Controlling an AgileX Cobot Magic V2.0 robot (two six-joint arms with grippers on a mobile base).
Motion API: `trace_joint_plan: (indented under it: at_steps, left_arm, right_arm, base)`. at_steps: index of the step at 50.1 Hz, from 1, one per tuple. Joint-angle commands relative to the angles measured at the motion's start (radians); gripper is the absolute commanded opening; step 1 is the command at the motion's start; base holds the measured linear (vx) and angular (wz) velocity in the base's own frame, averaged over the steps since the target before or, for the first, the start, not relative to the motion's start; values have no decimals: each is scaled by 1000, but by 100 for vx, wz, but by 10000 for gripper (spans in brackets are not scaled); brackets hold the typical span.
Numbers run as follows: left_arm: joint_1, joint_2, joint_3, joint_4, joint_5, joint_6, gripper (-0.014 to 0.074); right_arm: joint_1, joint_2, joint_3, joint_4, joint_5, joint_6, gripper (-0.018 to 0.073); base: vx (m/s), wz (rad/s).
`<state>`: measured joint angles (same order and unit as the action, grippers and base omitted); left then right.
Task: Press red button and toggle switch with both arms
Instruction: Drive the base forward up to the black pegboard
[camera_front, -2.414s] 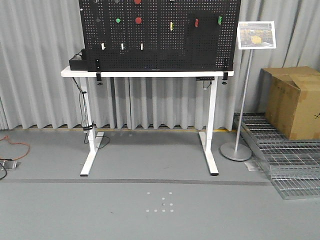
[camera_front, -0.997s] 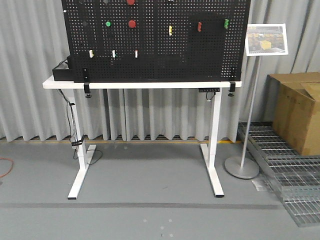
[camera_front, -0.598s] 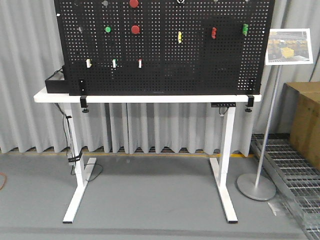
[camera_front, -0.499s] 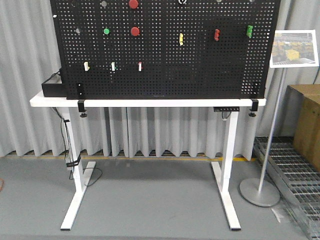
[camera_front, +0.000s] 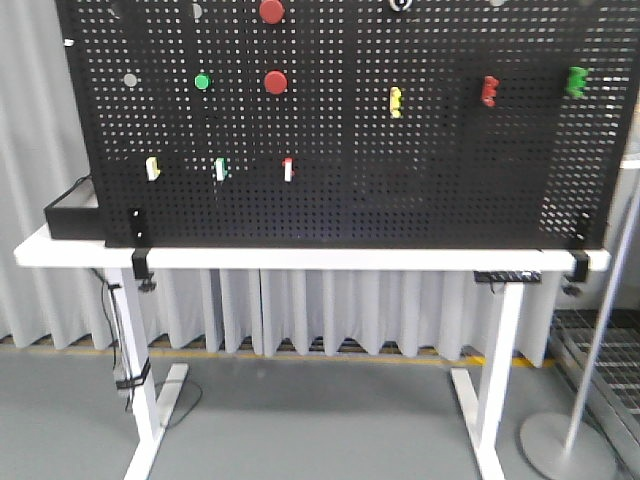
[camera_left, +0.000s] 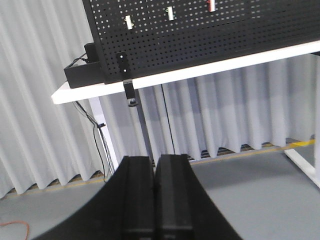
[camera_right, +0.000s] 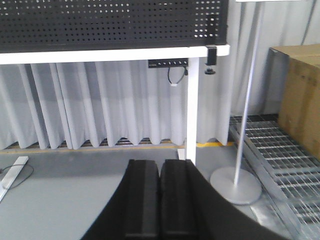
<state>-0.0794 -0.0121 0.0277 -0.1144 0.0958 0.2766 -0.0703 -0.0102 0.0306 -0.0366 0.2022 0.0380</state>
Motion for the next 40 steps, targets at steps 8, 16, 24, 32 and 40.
trace_joint_plan:
  at_steps: [8, 16, 24, 32, 40]
  left_arm:
    - [-3, -15, 35, -3, -85, -8, 1]
    - [-3, -15, 35, -3, -85, -8, 1]
    - [-3, -15, 35, -3, -85, -8, 1]
    - [-3, -15, 35, -3, -85, -8, 1]
    - [-3, -15, 35, -3, -85, -8, 1]
  right_arm:
    - [-5, -18, 11, -7, -84, -5, -3]
    - [-5, -18, 11, -7, -84, -5, -3]
    - [-5, -18, 11, -7, -84, -5, -3]
    - [-5, -18, 11, -7, -84, -5, -3]
    - [-5, -18, 11, -7, -84, -5, -3]
  base:
    - [48, 4]
    - [45, 1]
    - [43, 0]
    - [40, 0]
    - [38, -1]
